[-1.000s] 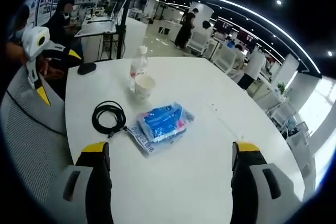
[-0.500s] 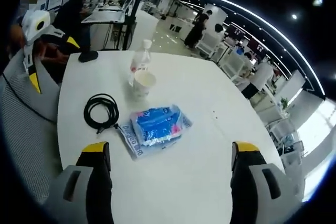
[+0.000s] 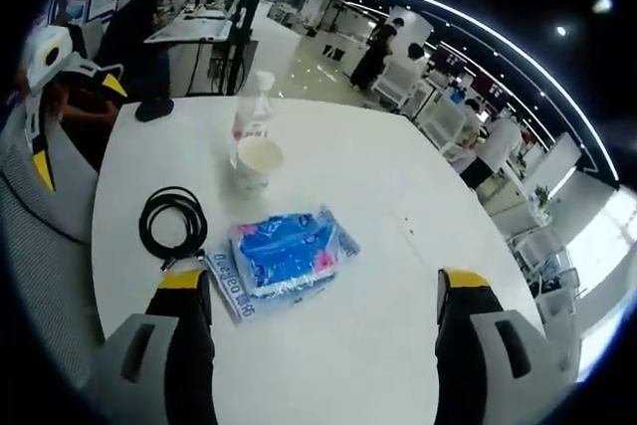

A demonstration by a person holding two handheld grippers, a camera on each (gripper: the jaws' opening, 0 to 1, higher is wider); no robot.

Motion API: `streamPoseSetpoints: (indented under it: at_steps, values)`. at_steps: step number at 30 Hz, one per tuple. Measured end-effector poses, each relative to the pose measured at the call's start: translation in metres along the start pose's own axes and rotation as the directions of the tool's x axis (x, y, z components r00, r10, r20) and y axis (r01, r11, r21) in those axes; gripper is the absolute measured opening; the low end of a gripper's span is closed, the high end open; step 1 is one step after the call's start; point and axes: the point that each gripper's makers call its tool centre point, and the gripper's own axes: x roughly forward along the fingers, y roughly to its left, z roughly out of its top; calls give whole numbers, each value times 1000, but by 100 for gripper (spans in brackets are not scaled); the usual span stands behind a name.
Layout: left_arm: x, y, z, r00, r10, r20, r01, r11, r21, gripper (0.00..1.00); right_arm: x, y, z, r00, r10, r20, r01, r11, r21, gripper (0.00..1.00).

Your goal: Arrange the tabletop items into an orderly group along one side of the table until the central work area is clear of visible clutter.

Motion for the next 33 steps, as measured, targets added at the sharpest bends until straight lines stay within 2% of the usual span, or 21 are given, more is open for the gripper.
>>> streamPoseSetpoints:
  at_steps: [11, 20, 26, 28, 33]
  values:
    - [0, 0, -2, 1000, -2, -14, 2, 1000, -1, 94, 27, -2, 2, 1000, 12, -6, -12, 999, 33, 93]
    - [1, 0, -3, 1000, -2, -19, 2, 1000, 1, 94, 41, 1, 0, 1000, 16, -8, -15, 996, 85, 93]
    - [1, 2, -4, 1000, 2, -24, -3, 1000, -1, 94, 48, 5, -4, 1000, 27, -6, -25, 982, 185, 92]
    - [1, 2, -5, 1000, 3, -24, -3, 1000, -2, 94, 51, 6, -5, 999, 31, -6, -29, 969, 244, 91]
    - [0, 3, -4, 1000, 5, -19, -5, 1000, -7, 94, 56, 6, -11, 999, 32, -18, -26, 957, 288, 91]
